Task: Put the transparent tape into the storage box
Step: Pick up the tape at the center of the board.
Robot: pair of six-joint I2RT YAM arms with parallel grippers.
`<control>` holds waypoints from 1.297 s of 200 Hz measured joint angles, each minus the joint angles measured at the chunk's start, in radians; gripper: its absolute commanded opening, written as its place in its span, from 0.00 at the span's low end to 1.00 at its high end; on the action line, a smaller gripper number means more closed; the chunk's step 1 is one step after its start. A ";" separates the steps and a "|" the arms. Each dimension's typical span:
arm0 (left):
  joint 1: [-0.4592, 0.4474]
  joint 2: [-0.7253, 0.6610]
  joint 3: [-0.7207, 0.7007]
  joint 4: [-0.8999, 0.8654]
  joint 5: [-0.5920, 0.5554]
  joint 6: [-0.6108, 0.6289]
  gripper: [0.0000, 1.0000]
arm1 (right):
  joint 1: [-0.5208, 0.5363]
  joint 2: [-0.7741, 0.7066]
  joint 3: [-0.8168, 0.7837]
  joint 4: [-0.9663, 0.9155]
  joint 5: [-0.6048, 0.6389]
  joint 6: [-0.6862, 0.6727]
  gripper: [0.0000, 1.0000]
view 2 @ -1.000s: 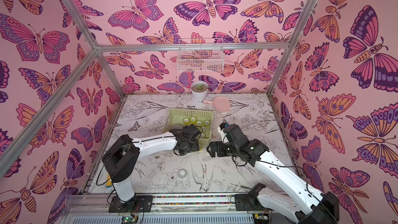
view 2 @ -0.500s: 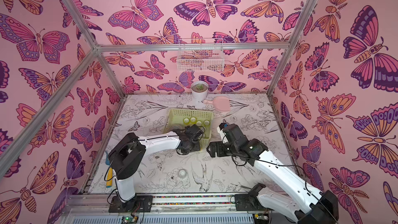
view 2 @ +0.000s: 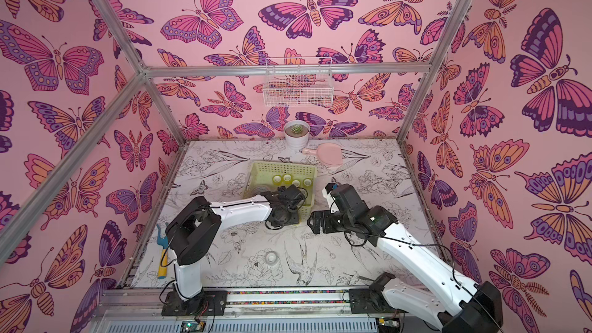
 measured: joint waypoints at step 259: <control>0.043 -0.306 -0.044 -0.192 -0.092 0.086 0.08 | 0.000 0.136 0.080 0.082 -0.011 0.005 0.99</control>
